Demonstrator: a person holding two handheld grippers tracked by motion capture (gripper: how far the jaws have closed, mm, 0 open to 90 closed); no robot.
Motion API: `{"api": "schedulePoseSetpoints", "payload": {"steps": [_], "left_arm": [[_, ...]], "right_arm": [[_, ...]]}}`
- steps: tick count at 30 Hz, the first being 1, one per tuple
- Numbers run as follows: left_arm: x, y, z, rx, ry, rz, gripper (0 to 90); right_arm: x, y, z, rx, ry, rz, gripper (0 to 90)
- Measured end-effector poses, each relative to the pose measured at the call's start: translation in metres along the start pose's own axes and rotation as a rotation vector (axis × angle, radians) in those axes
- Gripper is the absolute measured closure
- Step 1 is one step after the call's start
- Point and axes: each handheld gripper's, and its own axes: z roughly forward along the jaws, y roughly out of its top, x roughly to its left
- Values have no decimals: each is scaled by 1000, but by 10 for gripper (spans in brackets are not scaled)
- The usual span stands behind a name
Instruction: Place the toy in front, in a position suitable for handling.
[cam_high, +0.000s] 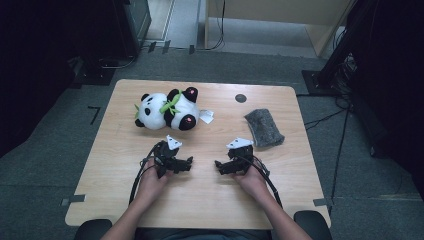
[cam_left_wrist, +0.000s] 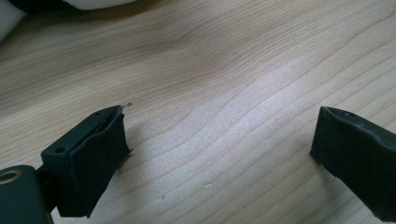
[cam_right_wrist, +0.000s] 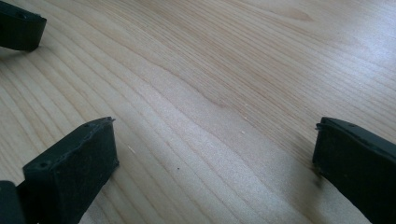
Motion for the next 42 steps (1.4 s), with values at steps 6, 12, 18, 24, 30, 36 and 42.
{"api": "schedulePoseSetpoints", "payload": {"steps": [6,12,18,24,30,36,42], "left_arm": [[0,0,0,0,0,0,30],[0,0,0,0,0,0,30],[0,0,0,0,0,0,30],[5,-2,-2,0,-29,34,30],[11,-2,-5,-13,-43,47,153],[20,1,-8,10,-86,28,163],[26,5,-15,-23,-137,29,164]], "right_arm": [[0,0,0,-3,-1,1,0],[1,-1,0,-3,-8,8,0],[1,-1,-1,-2,-14,16,0],[2,0,0,-3,-18,19,0],[2,-1,-2,-22,-15,22,103],[1,1,-4,-18,-7,16,167],[-3,2,-7,-11,9,36,212]]}}
